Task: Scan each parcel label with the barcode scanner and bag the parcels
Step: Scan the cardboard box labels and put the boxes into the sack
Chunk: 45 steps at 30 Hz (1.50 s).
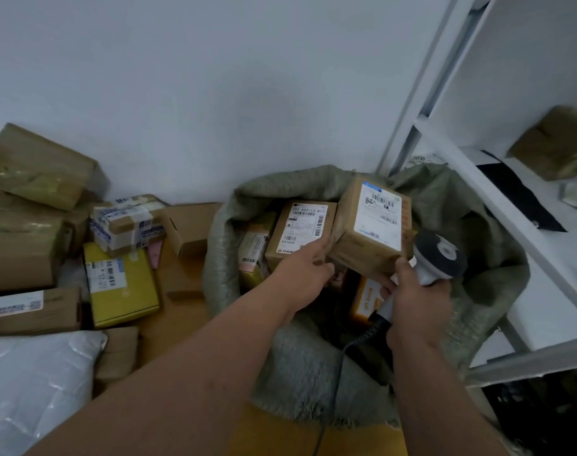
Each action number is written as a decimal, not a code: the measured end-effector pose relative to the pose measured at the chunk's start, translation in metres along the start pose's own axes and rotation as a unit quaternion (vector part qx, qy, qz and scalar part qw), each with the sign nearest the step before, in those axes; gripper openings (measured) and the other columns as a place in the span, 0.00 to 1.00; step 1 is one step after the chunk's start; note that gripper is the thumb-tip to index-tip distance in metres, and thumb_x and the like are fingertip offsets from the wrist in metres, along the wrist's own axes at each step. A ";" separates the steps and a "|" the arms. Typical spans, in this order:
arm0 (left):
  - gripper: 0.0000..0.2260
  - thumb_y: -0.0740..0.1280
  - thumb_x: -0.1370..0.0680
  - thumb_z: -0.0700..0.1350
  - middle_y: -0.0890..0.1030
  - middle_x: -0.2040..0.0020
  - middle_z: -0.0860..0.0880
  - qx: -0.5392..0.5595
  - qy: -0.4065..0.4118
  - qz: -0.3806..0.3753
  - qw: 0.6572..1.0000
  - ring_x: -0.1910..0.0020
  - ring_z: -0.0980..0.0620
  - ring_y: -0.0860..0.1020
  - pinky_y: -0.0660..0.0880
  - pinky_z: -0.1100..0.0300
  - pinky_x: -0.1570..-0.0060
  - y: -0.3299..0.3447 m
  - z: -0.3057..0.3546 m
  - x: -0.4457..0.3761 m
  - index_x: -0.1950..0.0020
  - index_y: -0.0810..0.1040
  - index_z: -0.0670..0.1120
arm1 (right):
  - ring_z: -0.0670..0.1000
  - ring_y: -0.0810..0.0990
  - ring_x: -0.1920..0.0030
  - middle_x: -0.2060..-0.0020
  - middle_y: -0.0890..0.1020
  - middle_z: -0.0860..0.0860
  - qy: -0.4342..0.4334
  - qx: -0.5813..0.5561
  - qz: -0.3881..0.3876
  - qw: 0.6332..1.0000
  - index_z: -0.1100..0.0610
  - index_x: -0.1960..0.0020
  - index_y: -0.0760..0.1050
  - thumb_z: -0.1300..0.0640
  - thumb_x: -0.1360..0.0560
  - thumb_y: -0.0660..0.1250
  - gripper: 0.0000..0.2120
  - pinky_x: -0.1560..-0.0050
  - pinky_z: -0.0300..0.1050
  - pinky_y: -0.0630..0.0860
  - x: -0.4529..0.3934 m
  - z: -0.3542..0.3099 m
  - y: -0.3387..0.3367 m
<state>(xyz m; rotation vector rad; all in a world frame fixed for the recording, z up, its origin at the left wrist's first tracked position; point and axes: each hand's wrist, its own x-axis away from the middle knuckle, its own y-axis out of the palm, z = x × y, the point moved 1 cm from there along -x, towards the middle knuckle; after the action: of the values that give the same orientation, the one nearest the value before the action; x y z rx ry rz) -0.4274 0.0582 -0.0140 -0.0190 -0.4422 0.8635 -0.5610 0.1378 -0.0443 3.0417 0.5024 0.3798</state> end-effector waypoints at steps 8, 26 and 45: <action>0.23 0.61 0.17 0.42 0.70 0.30 0.57 -0.019 0.009 -0.007 1.000 0.45 0.62 0.71 0.66 0.80 0.61 -0.006 -0.003 -0.004 0.24 0.64 0.58 | 0.53 0.85 0.47 0.47 0.84 0.50 -0.044 0.020 0.027 0.998 0.51 0.42 0.73 0.50 0.32 0.73 0.20 0.44 0.59 0.81 0.004 0.001 0.011; 0.20 0.64 0.19 0.46 0.76 0.39 0.57 -0.099 -0.047 0.253 0.961 0.51 0.59 0.75 0.73 0.64 0.57 -0.119 -0.092 0.059 0.27 0.69 0.54 | 0.51 0.86 0.56 0.53 0.85 0.52 0.066 0.197 -0.343 0.916 0.51 0.41 0.76 0.52 0.23 0.71 0.11 0.55 0.46 0.83 0.101 0.030 0.071; 0.24 0.60 0.22 0.59 0.67 0.34 0.48 -0.467 -0.169 0.199 0.845 0.35 0.45 0.65 0.65 0.50 0.37 -0.195 -0.206 0.202 0.27 0.64 0.54 | 0.58 0.83 0.55 0.55 0.81 0.56 0.162 0.462 -0.494 0.718 0.54 0.44 0.76 0.46 0.22 0.67 0.12 0.58 0.50 0.80 0.251 0.140 0.102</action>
<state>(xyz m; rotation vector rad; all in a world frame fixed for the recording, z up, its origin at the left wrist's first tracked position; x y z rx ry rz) -0.0921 0.1123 -0.0892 -0.9008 -1.1949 0.9840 -0.2645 0.1227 -0.1136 2.6622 2.8681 0.7090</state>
